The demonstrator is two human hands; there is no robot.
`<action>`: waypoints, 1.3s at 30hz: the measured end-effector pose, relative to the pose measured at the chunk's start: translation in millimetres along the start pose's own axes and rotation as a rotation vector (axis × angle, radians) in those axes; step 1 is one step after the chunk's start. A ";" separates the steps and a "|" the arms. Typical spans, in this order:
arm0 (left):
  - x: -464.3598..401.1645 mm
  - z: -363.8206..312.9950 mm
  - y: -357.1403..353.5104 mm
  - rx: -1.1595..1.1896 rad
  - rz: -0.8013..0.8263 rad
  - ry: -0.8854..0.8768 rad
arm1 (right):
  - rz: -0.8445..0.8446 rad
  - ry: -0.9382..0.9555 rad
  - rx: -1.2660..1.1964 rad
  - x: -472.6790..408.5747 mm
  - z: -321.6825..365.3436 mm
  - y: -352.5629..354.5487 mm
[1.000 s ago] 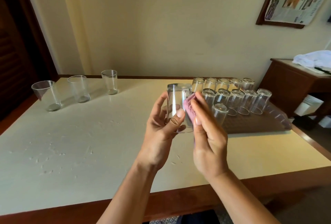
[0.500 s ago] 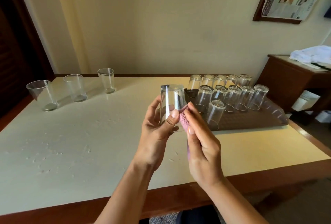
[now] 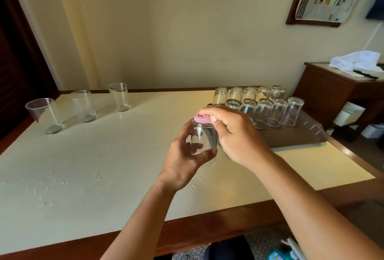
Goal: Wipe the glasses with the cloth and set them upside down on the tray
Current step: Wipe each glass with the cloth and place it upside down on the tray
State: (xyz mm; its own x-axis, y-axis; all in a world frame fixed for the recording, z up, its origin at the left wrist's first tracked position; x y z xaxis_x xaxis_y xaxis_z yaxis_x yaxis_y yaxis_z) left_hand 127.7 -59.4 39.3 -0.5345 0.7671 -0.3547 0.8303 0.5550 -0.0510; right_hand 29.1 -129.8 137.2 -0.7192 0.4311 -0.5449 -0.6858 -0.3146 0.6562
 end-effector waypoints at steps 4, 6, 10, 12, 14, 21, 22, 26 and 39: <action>1.0 3.0 1.4 -0.050 -0.001 -0.066 | 0.016 0.071 0.085 11.4 5.4 3.5; 3.8 5.7 -8.5 -0.053 0.044 -0.049 | 0.010 0.012 0.119 3.0 -3.4 8.9; -4.4 3.7 -9.3 -0.048 0.011 -0.041 | 0.007 0.037 0.145 1.0 9.5 8.7; -9.2 3.2 -0.1 -0.052 -0.019 -0.071 | 0.012 0.072 0.117 10.7 14.3 9.7; -6.3 2.3 -2.4 -0.070 0.004 -0.083 | -0.004 0.044 0.137 11.1 5.4 14.1; -8.7 11.2 -2.2 -0.042 -0.019 -0.057 | -0.015 0.066 0.132 13.7 13.4 4.6; -8.1 12.0 0.5 -0.059 -0.016 -0.063 | -0.012 0.071 0.130 17.3 11.8 5.6; -1.1 15.6 -10.7 -0.083 0.037 -0.048 | -0.045 0.000 0.192 6.0 -4.7 8.4; -7.9 16.0 -15.0 -0.046 0.019 -0.045 | -0.075 0.036 0.226 10.7 6.2 2.0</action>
State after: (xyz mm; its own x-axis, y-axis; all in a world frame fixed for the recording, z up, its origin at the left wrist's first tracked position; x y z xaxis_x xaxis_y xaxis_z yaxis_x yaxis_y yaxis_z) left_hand 122.0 -78.9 28.0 -0.5104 0.7629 -0.3969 0.8316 0.5554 -0.0016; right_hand 20.7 -120.6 135.9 -0.6734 0.4148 -0.6120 -0.6981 -0.0842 0.7110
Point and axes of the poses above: each hand's wrist, its own x-axis away from the middle knuckle, its own y-axis out of the back of the hand, z = x × y, the point moved 8 cm from there along -x, towards the middle knuckle, and after that the axes turned 3 degrees about -y, right-handed, at the moved point
